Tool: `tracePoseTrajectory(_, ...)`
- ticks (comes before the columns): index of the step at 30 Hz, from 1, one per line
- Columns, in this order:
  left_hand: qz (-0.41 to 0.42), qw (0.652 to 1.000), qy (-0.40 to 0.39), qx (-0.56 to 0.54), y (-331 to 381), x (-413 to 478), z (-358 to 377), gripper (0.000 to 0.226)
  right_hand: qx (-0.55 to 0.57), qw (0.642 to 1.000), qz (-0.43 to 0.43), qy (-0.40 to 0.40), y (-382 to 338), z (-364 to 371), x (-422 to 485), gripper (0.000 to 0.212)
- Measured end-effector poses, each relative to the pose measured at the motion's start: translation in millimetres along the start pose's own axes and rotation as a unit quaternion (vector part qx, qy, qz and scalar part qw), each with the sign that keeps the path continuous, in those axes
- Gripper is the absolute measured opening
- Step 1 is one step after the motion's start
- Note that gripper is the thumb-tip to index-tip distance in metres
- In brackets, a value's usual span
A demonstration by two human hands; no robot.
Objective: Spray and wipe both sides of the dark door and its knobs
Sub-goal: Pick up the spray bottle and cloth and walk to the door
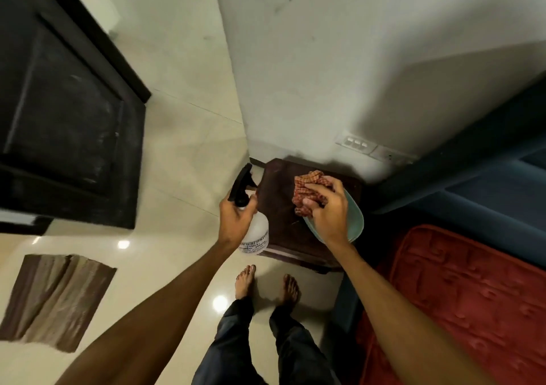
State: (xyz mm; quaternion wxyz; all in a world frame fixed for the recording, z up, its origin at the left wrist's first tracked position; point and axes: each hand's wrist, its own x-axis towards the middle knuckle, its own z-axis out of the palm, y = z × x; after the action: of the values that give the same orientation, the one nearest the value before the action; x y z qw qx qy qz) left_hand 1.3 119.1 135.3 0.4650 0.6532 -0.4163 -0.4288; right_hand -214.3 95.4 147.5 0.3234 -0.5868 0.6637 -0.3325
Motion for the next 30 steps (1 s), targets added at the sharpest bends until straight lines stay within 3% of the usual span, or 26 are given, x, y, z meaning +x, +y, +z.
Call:
tracePoseTrajectory(3, -0.007, 0.999, 0.046, -0.019, 9, -22, -24, 0.019, 0.004, 0.999, -0.013, -0.034, -27, 8, -6, 0.059)
tracePoseTrajectory(8, 0.047, 0.992, 0.11, -0.049, 38, -45, -75, 0.057, 0.037, 0.992, -0.055, -0.104, -74, 32, -11, 0.067)
tracePoseTrajectory(13, 0.032, 0.981, 0.191, -0.026, 33, -64, -112, 0.037, 0.055, 0.983, -0.085, -0.156, -115, 62, -20, 0.064)
tracePoseTrajectory(21, -0.011, 0.952, 0.304, -0.017, 0, -98, -187, 0.044, 0.057, 0.952, -0.124, -0.273, -174, 136, -50, 0.07)
tracePoseTrajectory(26, -0.04, 0.943, 0.329, -0.015, -21, -103, -226, 0.043, 0.053, 0.939, -0.127, -0.316, -202, 178, -61, 0.072)
tracePoseTrajectory(30, -0.056, 0.933, 0.354, -0.013, -29, -99, -263, 0.027, 0.034, 0.934, -0.141, -0.328, -231, 216, -64, 0.063)
